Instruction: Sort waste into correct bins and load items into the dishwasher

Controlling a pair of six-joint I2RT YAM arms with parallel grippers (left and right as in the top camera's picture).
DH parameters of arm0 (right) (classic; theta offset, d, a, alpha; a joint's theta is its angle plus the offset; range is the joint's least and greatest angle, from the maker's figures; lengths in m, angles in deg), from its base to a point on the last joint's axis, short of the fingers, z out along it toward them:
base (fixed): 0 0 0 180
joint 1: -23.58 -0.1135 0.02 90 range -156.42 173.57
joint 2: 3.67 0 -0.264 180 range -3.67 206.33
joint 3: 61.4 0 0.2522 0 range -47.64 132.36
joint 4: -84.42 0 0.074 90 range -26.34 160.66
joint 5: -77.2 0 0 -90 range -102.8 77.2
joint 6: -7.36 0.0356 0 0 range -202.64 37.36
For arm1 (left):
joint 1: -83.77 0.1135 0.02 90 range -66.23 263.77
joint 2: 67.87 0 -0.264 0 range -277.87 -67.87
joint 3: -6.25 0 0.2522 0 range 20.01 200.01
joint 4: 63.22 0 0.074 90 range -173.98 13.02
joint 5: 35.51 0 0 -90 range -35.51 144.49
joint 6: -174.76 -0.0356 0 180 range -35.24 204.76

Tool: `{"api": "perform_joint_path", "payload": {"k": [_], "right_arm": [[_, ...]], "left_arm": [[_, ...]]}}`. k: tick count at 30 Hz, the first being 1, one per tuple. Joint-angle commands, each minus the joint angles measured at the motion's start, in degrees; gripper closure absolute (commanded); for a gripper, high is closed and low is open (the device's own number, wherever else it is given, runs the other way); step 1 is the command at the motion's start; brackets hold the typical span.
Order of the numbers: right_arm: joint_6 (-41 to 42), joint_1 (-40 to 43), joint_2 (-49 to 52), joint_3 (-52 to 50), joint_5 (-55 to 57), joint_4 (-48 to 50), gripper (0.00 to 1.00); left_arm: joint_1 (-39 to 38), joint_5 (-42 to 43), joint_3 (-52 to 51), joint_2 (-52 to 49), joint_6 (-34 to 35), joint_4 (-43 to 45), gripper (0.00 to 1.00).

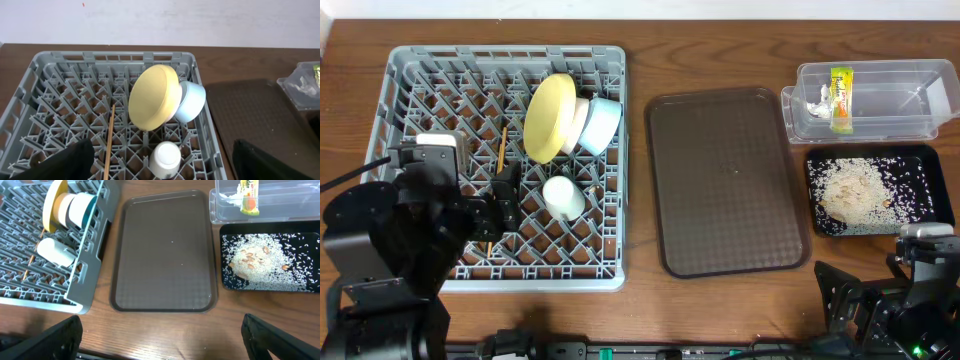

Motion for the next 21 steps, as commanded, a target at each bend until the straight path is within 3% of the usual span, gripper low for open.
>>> {"api": "perform_joint_path", "payload": {"k": [1, 8, 9, 21], "right_arm": [[0.3, -0.6, -0.1, 0.5, 0.6, -0.1, 0.01], [0.3, -0.6, -0.1, 0.5, 0.5, -0.1, 0.01], [0.3, -0.6, -0.1, 0.5, 0.6, -0.1, 0.01], [0.3, -0.6, -0.1, 0.5, 0.5, -0.1, 0.01]], "left_arm": [[0.0, 0.9, 0.2, 0.0, 0.7, -0.2, 0.12], [0.0, 0.9, 0.2, 0.0, 0.7, -0.2, 0.11], [0.0, 0.9, 0.2, 0.0, 0.7, -0.2, 0.05], [-5.2, 0.1, 0.2, 6.0, 0.7, -0.2, 0.04]]}}
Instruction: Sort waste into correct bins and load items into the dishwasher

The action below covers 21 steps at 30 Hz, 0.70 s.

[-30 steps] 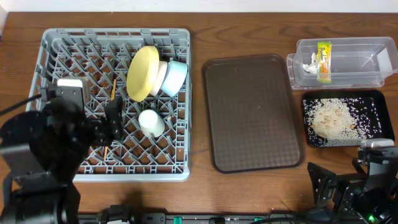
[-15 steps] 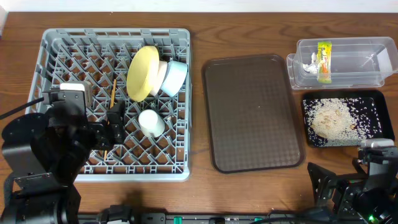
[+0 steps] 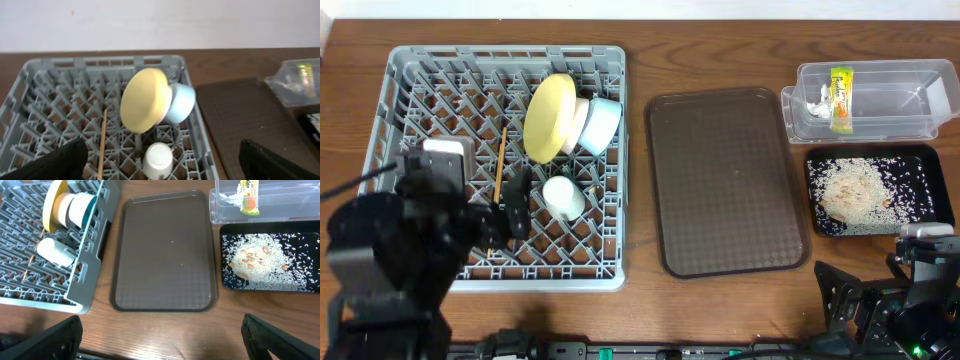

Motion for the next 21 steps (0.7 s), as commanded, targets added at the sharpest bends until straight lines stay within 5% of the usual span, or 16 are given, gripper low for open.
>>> {"api": "perform_joint_path", "payload": {"k": [1, 13, 21], "right_arm": [[0.3, -0.6, -0.1, 0.5, 0.6, -0.1, 0.01], [0.3, -0.6, -0.1, 0.5, 0.6, -0.1, 0.01], [0.3, -0.6, -0.1, 0.5, 0.5, -0.1, 0.01]], "left_arm": [[-2.7, 0.1, 0.2, 4.5, 0.5, -0.2, 0.04], [-6.5, -5.5, -8.3, 21.0, 0.2, -3.2, 0.04], [-6.3, -5.5, -31.1, 32.2, -0.2, 13.4, 0.03]]}}
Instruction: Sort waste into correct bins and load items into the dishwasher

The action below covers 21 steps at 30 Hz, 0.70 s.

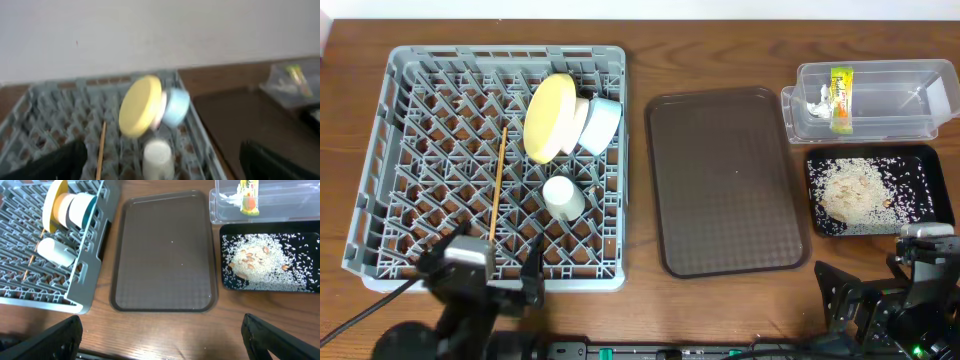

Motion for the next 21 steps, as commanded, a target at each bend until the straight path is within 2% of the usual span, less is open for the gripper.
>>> {"api": "perform_joint_path", "payload": {"k": [1, 9, 15, 21], "right_arm": [[0.3, -0.6, -0.1, 0.4, 0.6, -0.1, 0.01], [0.3, -0.6, -0.1, 0.4, 0.5, -0.1, 0.01], [0.3, -0.6, -0.1, 0.4, 0.6, -0.1, 0.01], [0.3, -0.6, -0.1, 0.4, 0.5, -0.1, 0.01]], "left_arm": [[0.2, -0.7, -9.0, 4.2, 0.1, 5.5, 0.04], [0.8, -0.7, -25.4, 10.5, 0.1, 18.4, 0.03], [0.8, -0.5, -33.0, 14.7, 0.1, 22.2, 0.03], [0.7, -0.3, -37.7, 14.8, 0.5, 25.4, 0.03]]}}
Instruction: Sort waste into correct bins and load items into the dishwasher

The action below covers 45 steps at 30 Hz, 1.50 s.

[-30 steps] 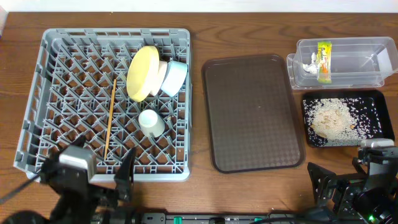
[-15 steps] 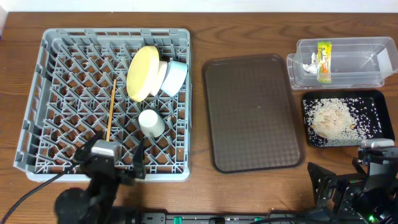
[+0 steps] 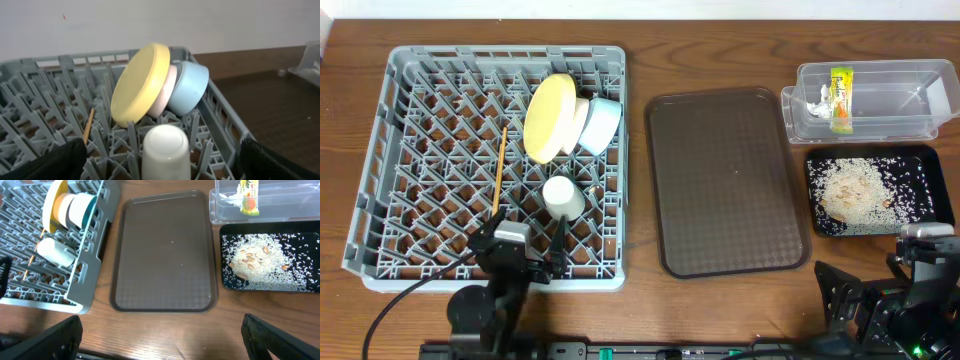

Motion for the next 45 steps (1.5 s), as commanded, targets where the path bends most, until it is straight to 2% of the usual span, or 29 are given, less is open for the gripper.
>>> {"api": "perform_joint_path", "payload": {"k": [1, 10, 45], "right_arm": [[0.3, -0.6, -0.1, 0.4, 0.5, -0.1, 0.01], [0.3, -0.6, -0.1, 0.4, 0.5, -0.1, 0.01], [0.3, -0.6, -0.1, 0.4, 0.5, -0.1, 0.01]], "left_arm": [[0.2, -0.1, -1.8, 0.6, 0.5, 1.7, 0.03], [0.2, 0.8, -9.6, 0.6, 0.5, 11.8, 0.03], [0.2, 1.2, -12.1, 0.5, 0.5, 12.7, 0.03]]}}
